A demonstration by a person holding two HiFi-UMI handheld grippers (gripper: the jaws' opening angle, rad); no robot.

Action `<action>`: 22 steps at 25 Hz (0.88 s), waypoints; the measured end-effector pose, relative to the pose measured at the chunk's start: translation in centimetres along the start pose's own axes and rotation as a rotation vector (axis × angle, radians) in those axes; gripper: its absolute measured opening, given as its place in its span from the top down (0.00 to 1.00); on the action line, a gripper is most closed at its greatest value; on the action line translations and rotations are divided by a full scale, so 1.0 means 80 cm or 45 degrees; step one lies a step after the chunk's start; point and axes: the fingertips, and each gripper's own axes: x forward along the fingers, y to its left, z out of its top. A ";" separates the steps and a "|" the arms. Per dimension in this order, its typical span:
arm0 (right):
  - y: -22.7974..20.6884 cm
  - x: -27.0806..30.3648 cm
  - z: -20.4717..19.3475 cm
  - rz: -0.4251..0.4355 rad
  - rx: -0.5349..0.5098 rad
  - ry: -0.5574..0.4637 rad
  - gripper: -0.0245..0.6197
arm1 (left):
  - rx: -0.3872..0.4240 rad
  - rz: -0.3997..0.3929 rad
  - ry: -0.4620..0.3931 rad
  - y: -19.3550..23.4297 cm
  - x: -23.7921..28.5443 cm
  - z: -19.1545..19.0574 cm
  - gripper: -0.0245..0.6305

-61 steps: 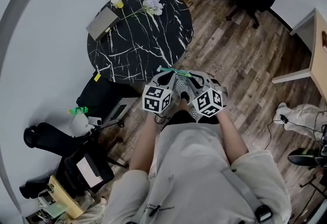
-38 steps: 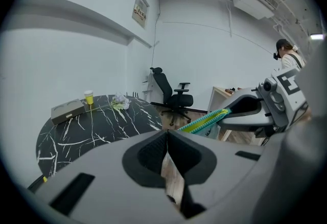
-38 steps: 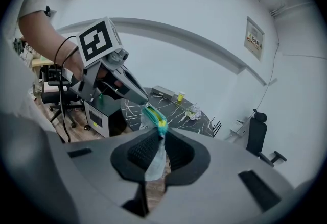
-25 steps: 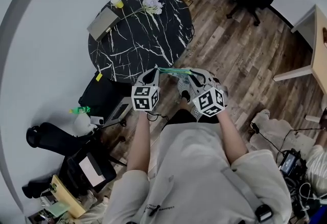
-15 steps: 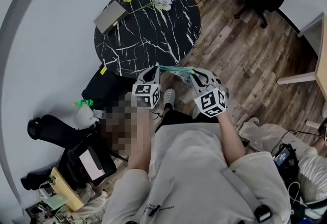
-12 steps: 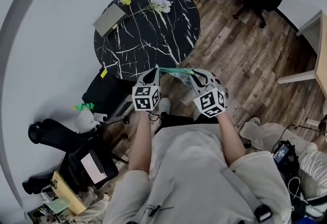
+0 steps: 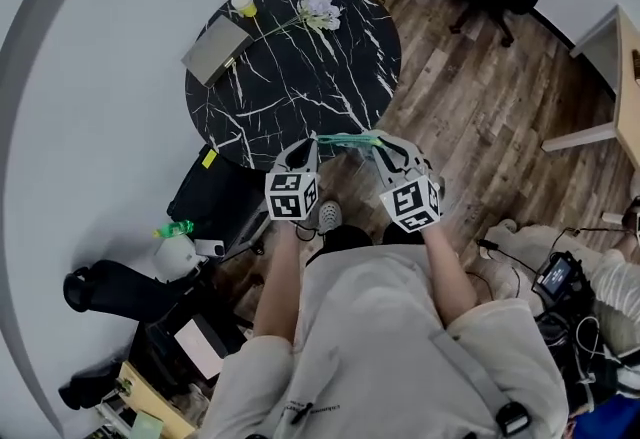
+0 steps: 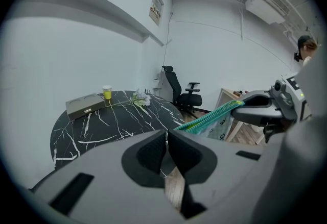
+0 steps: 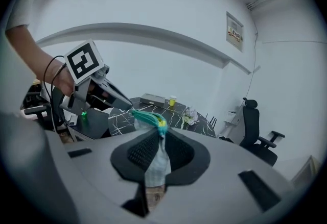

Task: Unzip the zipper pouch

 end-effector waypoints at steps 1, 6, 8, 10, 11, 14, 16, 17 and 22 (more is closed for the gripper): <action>0.004 0.005 0.002 -0.010 0.005 0.006 0.89 | -0.003 -0.013 0.002 0.006 0.000 -0.001 0.92; 0.024 0.032 0.010 -0.057 0.030 0.048 0.89 | 0.001 -0.080 -0.001 0.033 -0.006 -0.004 0.92; 0.031 0.043 0.012 -0.079 0.051 0.065 0.89 | 0.004 -0.101 -0.015 0.042 -0.009 -0.001 0.92; 0.039 0.053 0.015 -0.103 0.078 0.080 0.89 | 0.014 -0.124 -0.027 0.050 -0.013 0.002 0.92; 0.042 0.057 0.016 -0.113 0.090 0.086 0.89 | 0.021 -0.136 -0.033 0.053 -0.016 0.004 0.92; 0.050 0.069 0.021 -0.140 0.120 0.101 0.89 | 0.030 -0.165 -0.054 0.063 -0.024 0.009 0.92; 0.055 0.076 0.025 -0.157 0.141 0.112 0.89 | 0.026 -0.179 -0.073 0.069 -0.030 0.013 0.92; 0.057 0.079 0.028 -0.167 0.153 0.114 0.89 | 0.023 -0.185 -0.084 0.072 -0.033 0.015 0.92; 0.073 0.099 0.039 -0.195 0.222 0.129 0.89 | -0.029 -0.203 -0.124 0.092 -0.044 0.021 0.92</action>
